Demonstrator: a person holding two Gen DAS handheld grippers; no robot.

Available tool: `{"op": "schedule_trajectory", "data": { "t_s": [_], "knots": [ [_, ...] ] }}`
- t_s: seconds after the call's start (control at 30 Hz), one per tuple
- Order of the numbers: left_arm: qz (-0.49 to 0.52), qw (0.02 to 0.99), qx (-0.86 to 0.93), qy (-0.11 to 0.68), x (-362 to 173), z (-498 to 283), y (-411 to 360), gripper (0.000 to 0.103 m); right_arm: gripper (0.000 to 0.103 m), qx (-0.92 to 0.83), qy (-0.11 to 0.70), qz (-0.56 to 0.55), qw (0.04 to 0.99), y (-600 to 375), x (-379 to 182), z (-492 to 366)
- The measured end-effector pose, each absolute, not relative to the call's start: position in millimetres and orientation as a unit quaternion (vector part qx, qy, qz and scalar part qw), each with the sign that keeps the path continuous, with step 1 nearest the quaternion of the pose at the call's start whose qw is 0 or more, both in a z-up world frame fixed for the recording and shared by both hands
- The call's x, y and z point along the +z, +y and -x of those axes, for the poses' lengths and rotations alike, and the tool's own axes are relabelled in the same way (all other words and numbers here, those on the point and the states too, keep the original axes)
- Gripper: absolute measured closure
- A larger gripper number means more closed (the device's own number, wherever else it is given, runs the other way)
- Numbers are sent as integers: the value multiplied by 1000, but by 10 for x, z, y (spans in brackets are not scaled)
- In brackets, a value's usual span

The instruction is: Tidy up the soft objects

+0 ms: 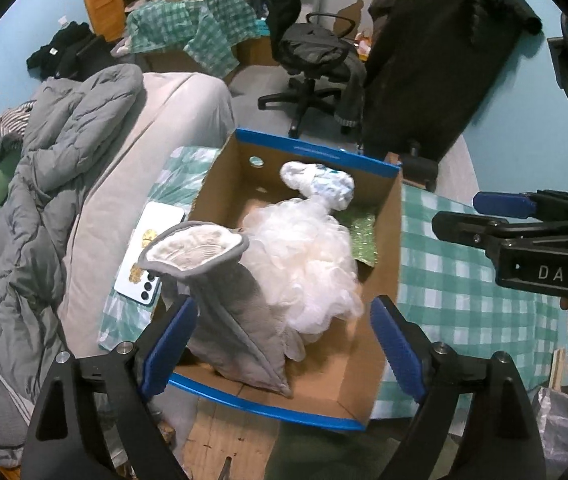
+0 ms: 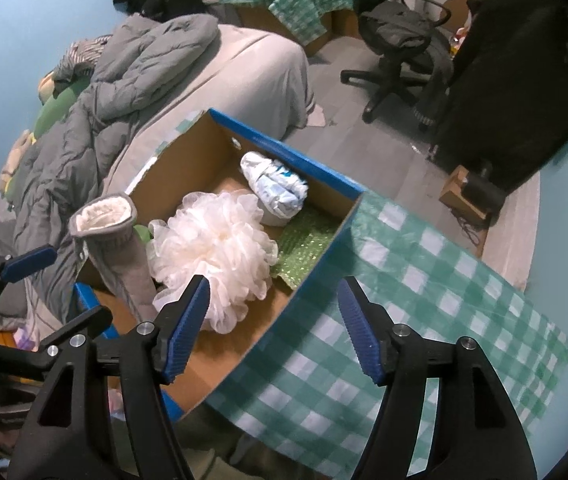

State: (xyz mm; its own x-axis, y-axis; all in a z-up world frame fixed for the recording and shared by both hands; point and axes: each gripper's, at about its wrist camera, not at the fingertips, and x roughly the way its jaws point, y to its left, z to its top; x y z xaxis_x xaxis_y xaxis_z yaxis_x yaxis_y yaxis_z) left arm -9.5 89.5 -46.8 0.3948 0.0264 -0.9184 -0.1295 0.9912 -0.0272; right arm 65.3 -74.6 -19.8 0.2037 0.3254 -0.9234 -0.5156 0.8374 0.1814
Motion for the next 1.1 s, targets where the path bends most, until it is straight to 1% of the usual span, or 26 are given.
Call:
{"op": "schedule_trajectory", "data": {
  "t_s": [0.2,0.27,0.3,0.6,0.87,1.1],
  "knots": [
    [40,838,49,542,-321,168,779,13,35,261,557,74,785,-936,-21,-581],
    [46,840,47,538,-279,194,756,8,35,255,555,70,789,-995,36,-550],
    [49,843,43,535,-263,212,734,8,35,254,555,68,790,-1019,58,-539],
    [26,847,42,529,-90,308,547,8,35,242,542,62,802,-1231,299,-387],
    [39,853,61,517,133,339,604,8,35,230,524,54,818,-1385,496,-298],
    [46,849,69,521,162,347,645,8,34,225,518,44,824,-1521,564,-237]
  ]
}}
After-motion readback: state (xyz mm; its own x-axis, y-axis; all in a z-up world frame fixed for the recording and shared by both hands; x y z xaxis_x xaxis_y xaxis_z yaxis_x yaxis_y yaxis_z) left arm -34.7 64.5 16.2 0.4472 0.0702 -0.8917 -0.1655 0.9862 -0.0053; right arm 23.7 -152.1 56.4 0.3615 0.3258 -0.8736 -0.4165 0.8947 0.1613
